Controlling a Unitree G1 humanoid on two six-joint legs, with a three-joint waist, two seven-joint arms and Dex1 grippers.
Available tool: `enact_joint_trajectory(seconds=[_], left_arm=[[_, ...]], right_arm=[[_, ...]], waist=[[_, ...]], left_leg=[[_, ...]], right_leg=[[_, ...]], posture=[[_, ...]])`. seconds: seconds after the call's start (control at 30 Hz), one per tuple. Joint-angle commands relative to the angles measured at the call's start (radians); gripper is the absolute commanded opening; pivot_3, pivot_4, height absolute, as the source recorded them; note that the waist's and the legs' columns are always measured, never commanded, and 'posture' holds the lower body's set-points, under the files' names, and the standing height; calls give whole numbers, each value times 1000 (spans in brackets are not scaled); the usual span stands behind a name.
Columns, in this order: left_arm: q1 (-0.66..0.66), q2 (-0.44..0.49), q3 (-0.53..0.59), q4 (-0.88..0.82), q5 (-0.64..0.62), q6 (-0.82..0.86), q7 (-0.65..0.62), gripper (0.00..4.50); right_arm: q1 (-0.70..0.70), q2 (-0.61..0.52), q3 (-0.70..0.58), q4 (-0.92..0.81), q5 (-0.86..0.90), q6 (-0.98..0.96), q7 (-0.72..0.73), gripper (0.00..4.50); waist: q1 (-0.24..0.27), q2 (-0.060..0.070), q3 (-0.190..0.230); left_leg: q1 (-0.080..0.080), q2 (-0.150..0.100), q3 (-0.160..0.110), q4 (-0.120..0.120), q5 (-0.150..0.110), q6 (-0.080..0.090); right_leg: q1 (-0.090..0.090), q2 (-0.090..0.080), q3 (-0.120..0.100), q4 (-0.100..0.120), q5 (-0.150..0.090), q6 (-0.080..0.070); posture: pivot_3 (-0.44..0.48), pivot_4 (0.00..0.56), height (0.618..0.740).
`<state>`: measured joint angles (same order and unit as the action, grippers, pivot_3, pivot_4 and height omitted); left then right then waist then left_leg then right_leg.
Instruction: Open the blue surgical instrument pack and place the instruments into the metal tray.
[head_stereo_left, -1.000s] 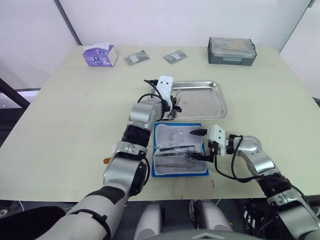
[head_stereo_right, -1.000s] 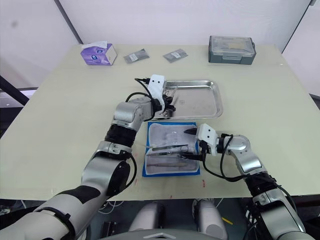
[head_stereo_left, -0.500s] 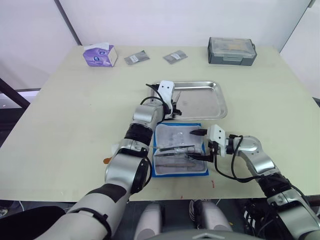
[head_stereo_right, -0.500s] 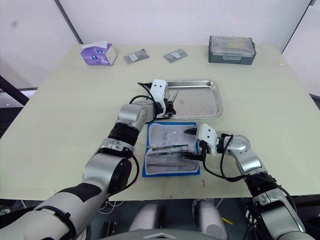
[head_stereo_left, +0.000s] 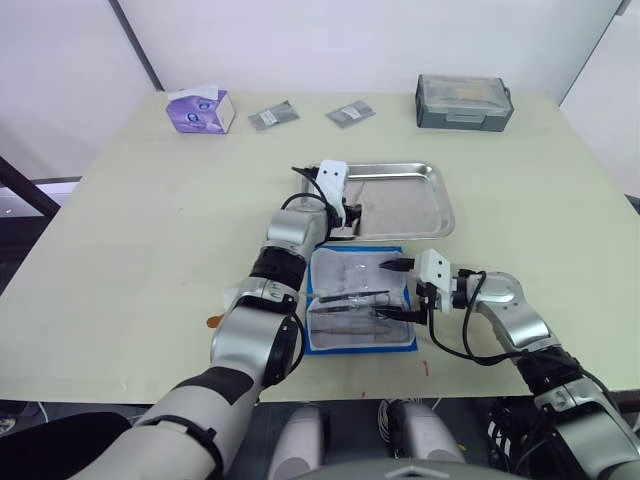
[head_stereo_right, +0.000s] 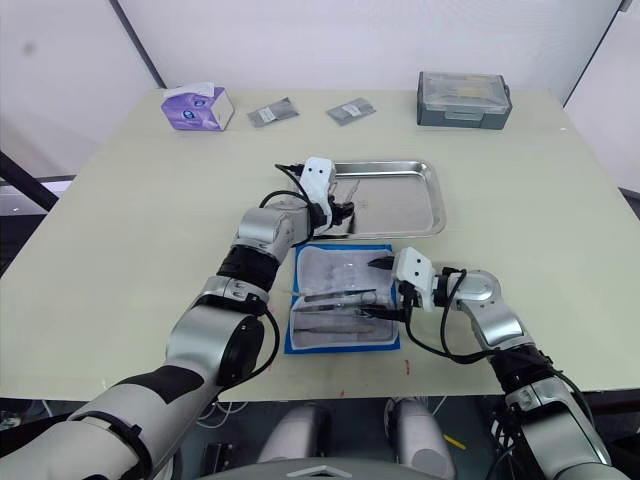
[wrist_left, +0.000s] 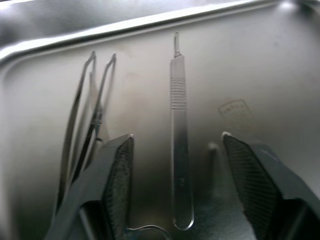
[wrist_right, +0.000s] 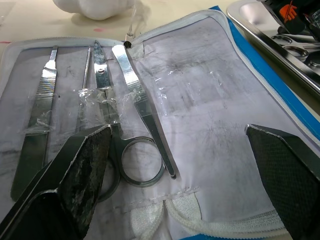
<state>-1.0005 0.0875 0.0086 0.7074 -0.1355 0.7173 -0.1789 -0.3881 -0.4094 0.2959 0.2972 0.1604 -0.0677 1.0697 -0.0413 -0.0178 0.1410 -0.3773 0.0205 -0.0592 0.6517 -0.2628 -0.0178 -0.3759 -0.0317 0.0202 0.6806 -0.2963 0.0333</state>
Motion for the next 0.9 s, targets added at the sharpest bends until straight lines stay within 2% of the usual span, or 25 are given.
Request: enact_joint_trajectory(seconds=[0.03,0.13,0.2,0.3,0.43,0.6,0.73,0.9], left_arm=[[-12,6,3,-93,-2,-9,-18,3044],[1,15,-1,-162,-23,-42,-81,3044],[25,41,-17,-218,-42,-71,-181,3044],[97,146,-52,-338,-123,-95,-480,3044],[153,282,-81,-404,-181,-123,-748,3044],[213,470,-149,-416,-178,-268,-1097,3044],[269,562,-230,-417,-125,-402,-1275,3044],[316,582,-272,-410,-97,-479,-1344,3044]], right_arm=[[66,-24,66,94,-104,47,-17,4500],[65,-23,66,93,-104,48,-19,4500],[64,-21,67,93,-103,50,-20,4500],[68,-22,66,93,-101,49,-20,4500],[66,-18,66,95,-98,48,-19,4500],[69,-20,64,95,-96,46,-16,4500],[72,-26,62,92,-94,48,-13,4500],[76,-32,60,84,-92,52,-9,4500]], waist=[[0,0,0],[0,0,0],[0,0,0],[-3,2,0],[0,2,0],[-3,2,0],[-1,2,0],[1,2,0]], left_leg=[[0,0,0,0,0,0],[0,0,0,0,0,0],[0,0,0,0,0,0],[1,0,2,-1,0,-1],[1,0,3,-2,1,-2],[1,0,3,-2,0,1],[0,0,4,-1,-2,3],[0,1,5,-1,-2,4]], right_leg=[[0,0,0,0,0,0],[0,0,0,0,0,0],[0,0,0,0,0,0],[0,0,2,0,0,0],[0,0,0,0,0,0],[0,1,0,-1,0,0],[0,1,-1,-1,0,0],[0,1,0,-1,0,-1]], posture=[[0,150,734],[0,150,734],[0,150,734],[0,150,734],[0,150,734],[0,150,734],[0,150,734],[0,150,734]])
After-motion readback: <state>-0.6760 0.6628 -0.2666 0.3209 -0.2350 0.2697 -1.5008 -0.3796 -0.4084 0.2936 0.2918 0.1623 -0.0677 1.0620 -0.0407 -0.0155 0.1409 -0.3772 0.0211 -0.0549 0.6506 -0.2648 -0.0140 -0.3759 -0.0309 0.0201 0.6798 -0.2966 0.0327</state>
